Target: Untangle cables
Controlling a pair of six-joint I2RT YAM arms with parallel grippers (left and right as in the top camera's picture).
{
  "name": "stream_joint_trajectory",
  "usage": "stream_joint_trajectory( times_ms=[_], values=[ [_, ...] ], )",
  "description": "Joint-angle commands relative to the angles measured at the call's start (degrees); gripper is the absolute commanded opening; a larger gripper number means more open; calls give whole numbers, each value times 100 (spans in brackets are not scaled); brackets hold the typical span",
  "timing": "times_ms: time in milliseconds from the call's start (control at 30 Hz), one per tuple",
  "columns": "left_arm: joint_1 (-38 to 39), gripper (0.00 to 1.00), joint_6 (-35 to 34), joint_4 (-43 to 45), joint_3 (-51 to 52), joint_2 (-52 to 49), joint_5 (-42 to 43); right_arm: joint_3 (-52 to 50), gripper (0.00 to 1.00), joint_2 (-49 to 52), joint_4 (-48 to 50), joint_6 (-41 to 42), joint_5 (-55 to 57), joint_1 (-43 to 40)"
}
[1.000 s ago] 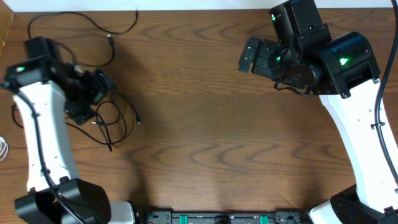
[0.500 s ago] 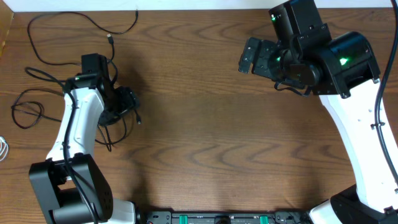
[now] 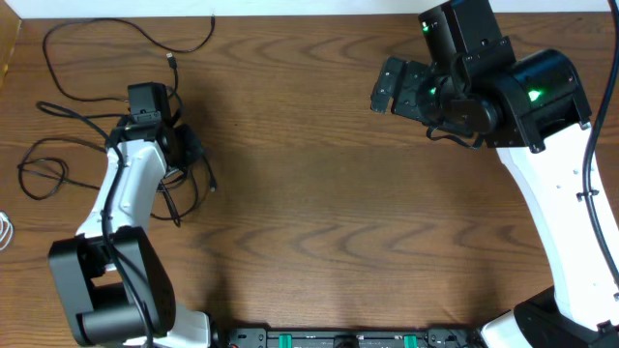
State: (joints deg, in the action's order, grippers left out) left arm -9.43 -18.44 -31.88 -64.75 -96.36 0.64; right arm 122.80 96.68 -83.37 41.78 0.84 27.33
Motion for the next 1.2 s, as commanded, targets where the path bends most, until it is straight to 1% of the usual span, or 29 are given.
stream_joint_trajectory(
  times_ms=[0,167,300,467,567,700,767,800,833,867,900,1000,1167],
  values=[
    [-286,8,-328,308,-7,-98,-133,-26,99,9,-61,-70,7,52],
    [-752,8,-328,284,-437,-94,-131,-26,99,9,-131,-72,9,52],
    [-960,8,-323,199,-623,-94,-114,-26,99,9,-122,-70,9,52],
    [-979,8,-326,431,-660,-94,-59,-26,99,9,-127,-72,9,52],
    [-986,8,-334,616,-800,-94,345,-26,99,9,-151,-74,11,52],
    [-986,8,-739,697,-1016,-94,538,-26,99,9,-160,-72,11,52],
    [-990,8,-671,651,-1054,-94,531,-26,99,9,-192,-74,13,52],
    [-990,24,-669,575,-1051,-94,527,-26,99,9,-199,-74,28,52],
    [-990,54,-675,457,-1049,-96,490,-26,99,9,-210,-72,52,52],
    [-988,81,-673,380,-1049,-96,481,-26,99,9,-210,-74,57,52],
    [-984,96,-673,321,-1049,-96,485,-26,99,9,-212,-72,55,52],
    [-984,96,-671,188,-1051,-44,487,-26,99,9,-214,-74,57,52],
    [-835,97,-671,-24,-1051,728,492,-26,99,9,-304,-74,363,52]
  ],
)
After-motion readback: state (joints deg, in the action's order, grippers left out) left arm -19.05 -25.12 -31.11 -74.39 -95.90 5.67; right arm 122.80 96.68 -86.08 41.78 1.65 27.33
